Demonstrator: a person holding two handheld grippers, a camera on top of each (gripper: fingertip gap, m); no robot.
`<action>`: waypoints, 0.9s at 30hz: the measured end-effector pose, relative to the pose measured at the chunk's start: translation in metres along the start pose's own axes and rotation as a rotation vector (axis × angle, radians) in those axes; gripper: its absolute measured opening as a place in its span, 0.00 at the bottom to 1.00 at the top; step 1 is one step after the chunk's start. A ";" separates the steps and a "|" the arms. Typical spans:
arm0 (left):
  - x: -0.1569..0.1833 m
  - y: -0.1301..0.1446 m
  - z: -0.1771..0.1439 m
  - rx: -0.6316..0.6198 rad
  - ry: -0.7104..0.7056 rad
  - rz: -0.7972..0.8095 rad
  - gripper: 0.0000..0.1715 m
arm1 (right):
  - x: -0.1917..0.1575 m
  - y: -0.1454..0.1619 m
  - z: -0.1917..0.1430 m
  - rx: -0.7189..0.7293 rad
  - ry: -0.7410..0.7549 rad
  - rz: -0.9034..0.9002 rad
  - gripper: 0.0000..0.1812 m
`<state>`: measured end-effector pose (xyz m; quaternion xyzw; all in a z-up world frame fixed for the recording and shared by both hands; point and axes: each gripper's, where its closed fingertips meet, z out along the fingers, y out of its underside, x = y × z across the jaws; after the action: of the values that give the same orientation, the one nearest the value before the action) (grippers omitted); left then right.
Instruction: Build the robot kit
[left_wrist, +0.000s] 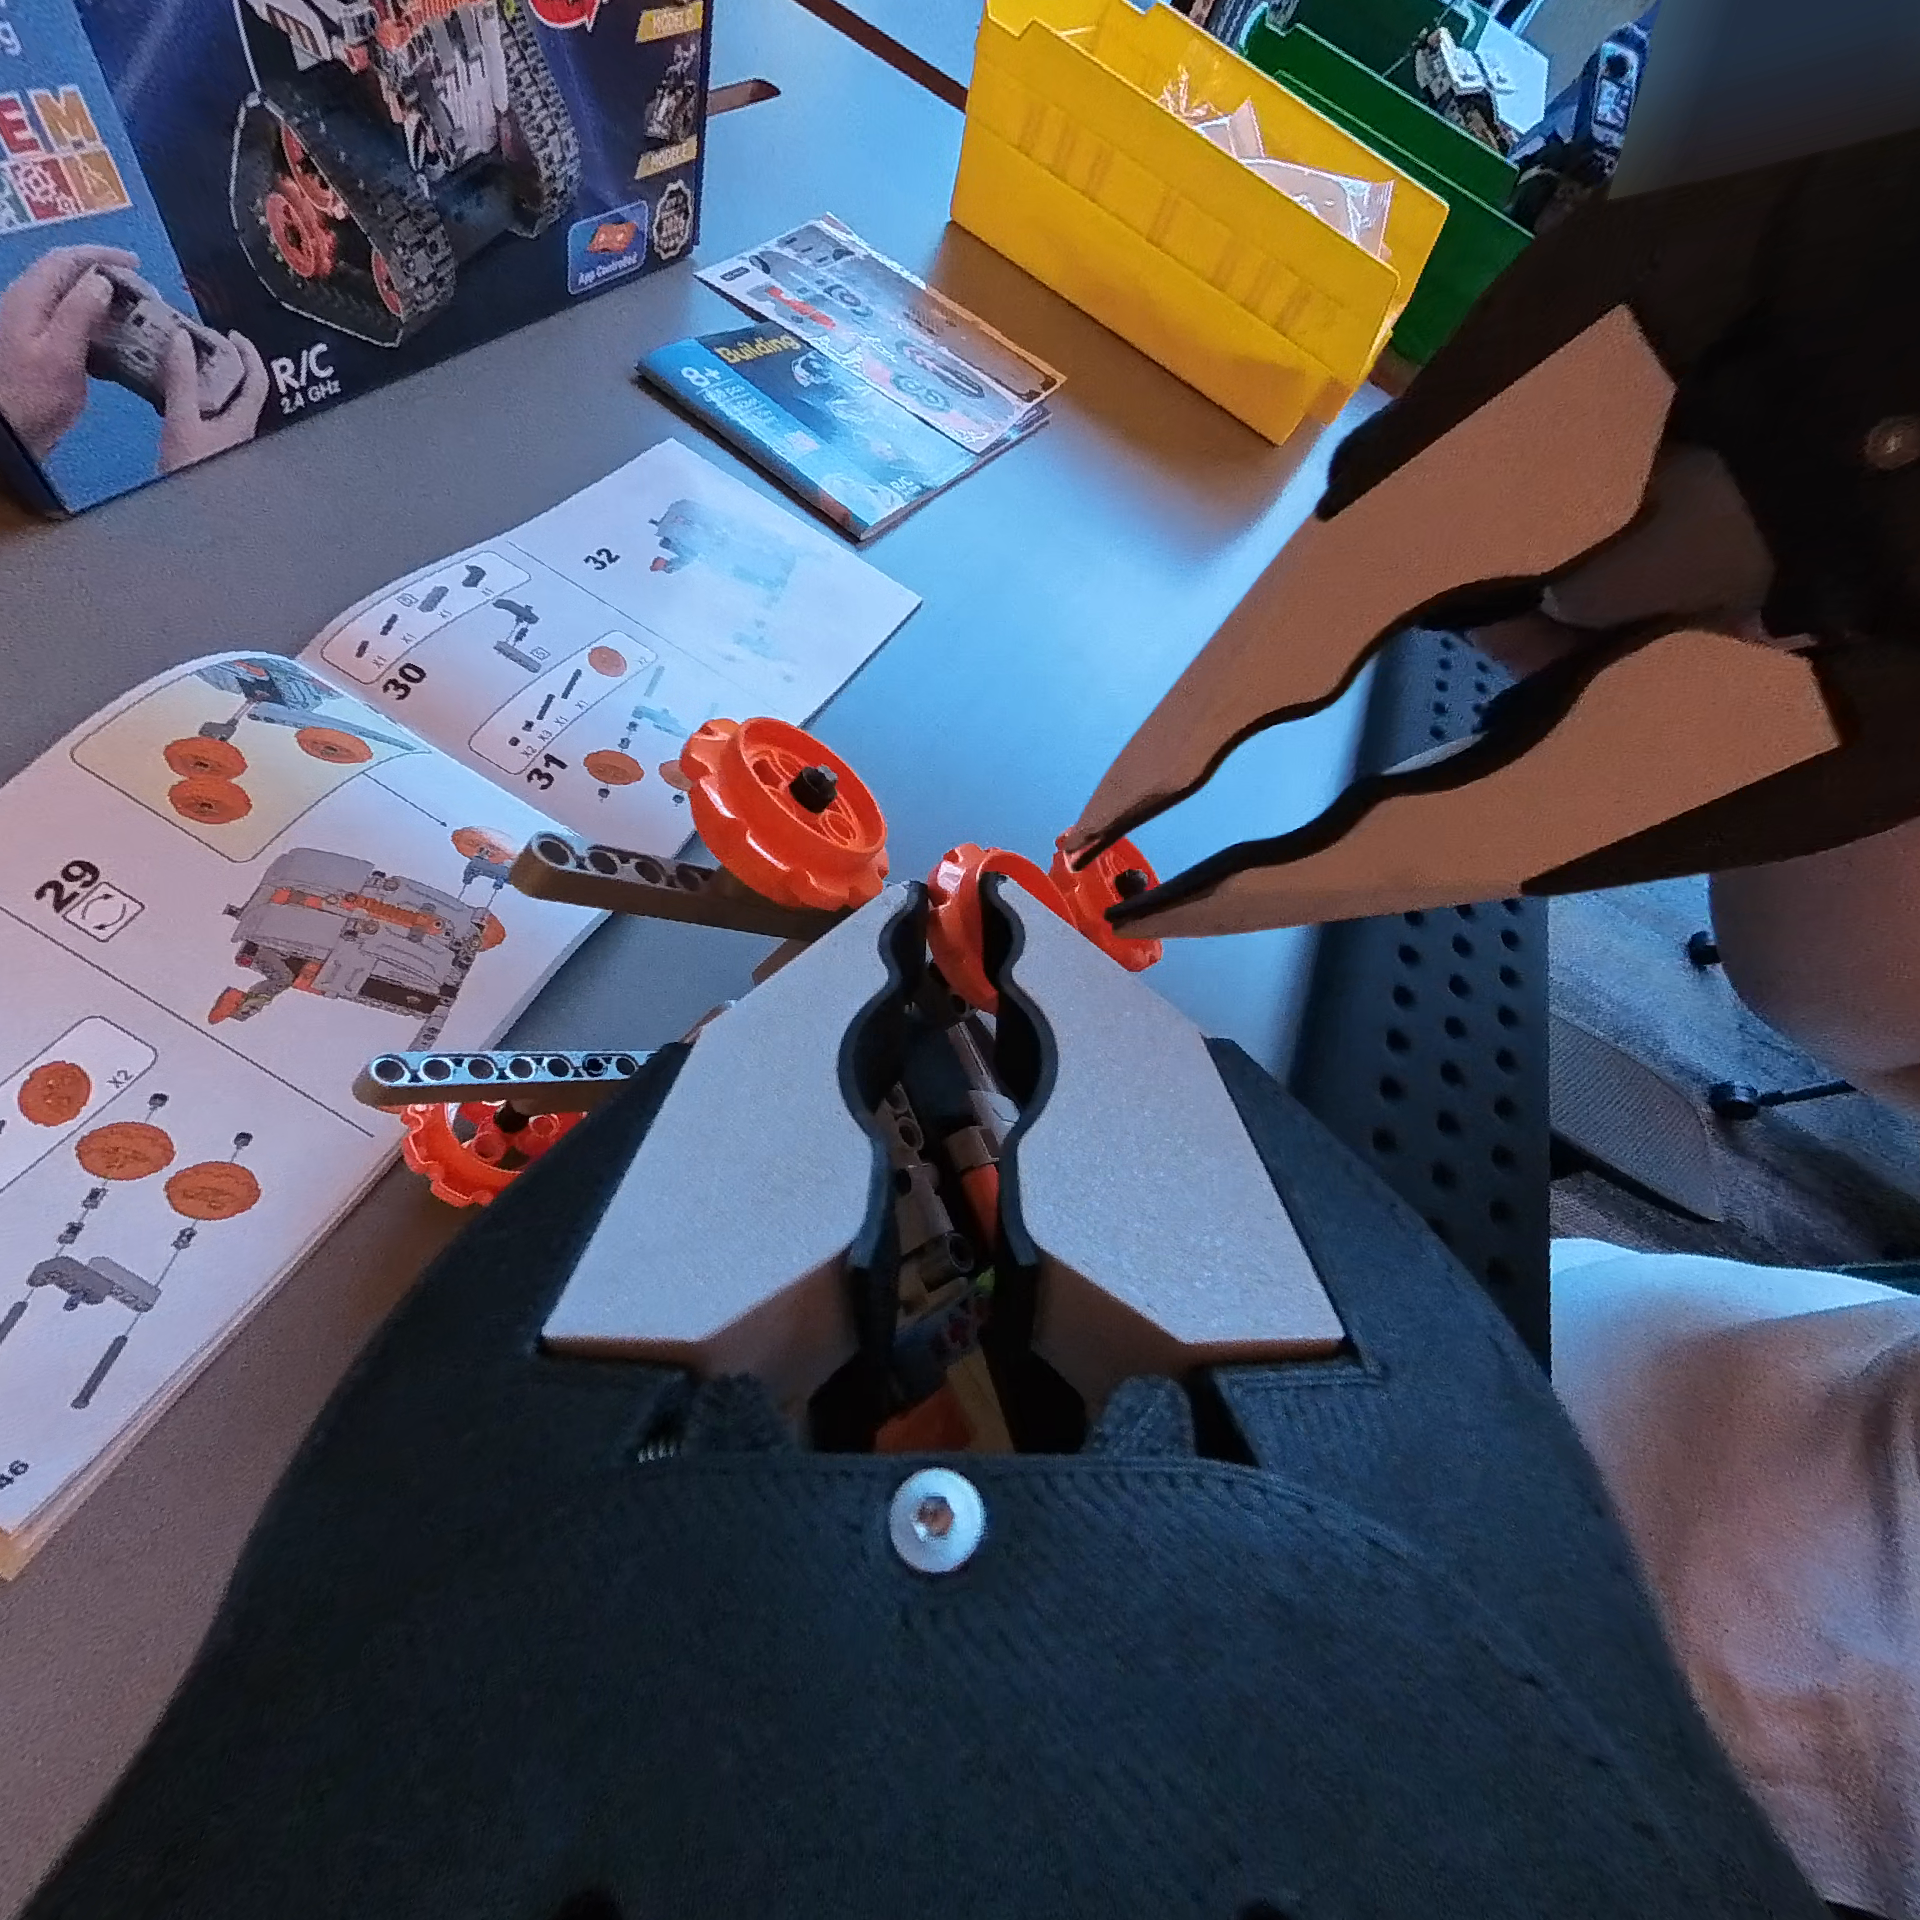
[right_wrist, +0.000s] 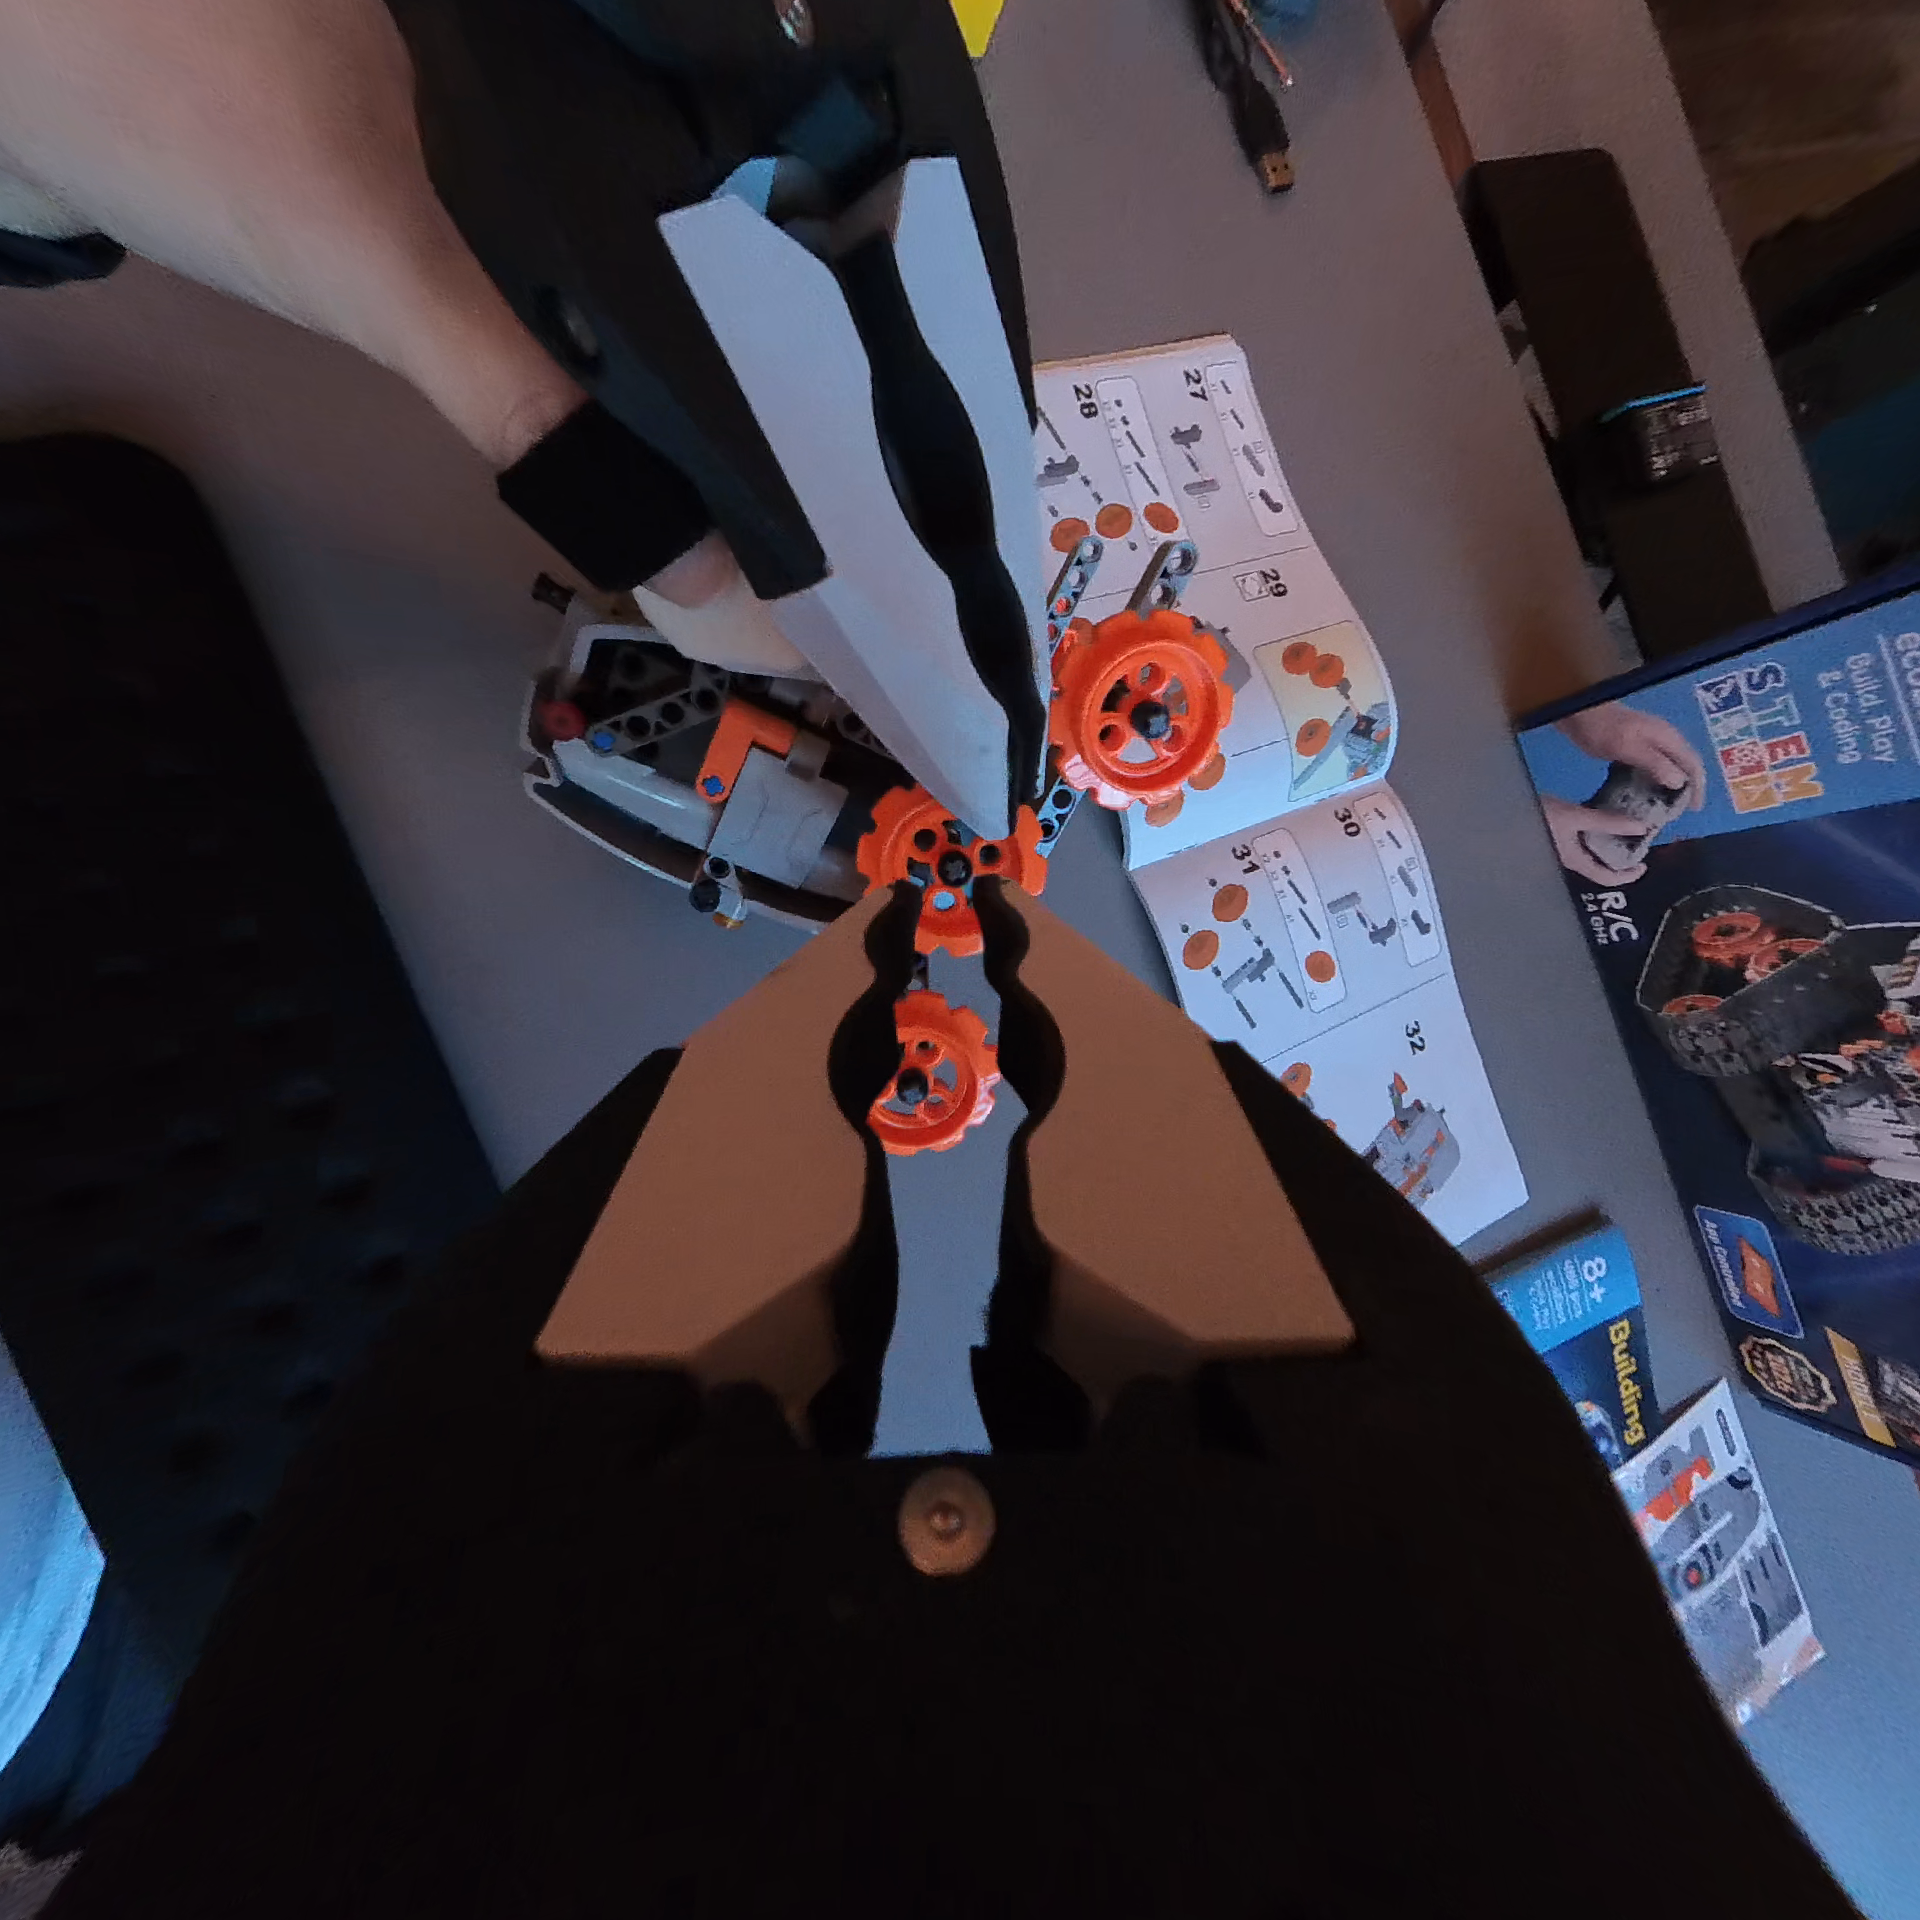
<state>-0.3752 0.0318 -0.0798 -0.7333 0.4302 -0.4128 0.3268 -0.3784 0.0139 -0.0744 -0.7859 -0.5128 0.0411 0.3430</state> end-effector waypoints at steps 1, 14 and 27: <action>0.000 0.000 0.000 -0.001 -0.002 -0.002 0.05 | -0.001 0.001 0.003 -0.010 -0.015 -0.001 0.07; -0.001 0.000 0.000 -0.001 -0.011 -0.001 0.05 | 0.002 0.004 0.016 -0.087 -0.068 -0.063 0.04; -0.002 -0.001 -0.001 0.008 -0.013 -0.006 0.05 | 0.000 0.003 0.017 -0.127 -0.099 -0.056 0.06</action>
<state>-0.3762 0.0339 -0.0797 -0.7359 0.4242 -0.4107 0.3312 -0.3829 0.0218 -0.0884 -0.7882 -0.5527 0.0379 0.2678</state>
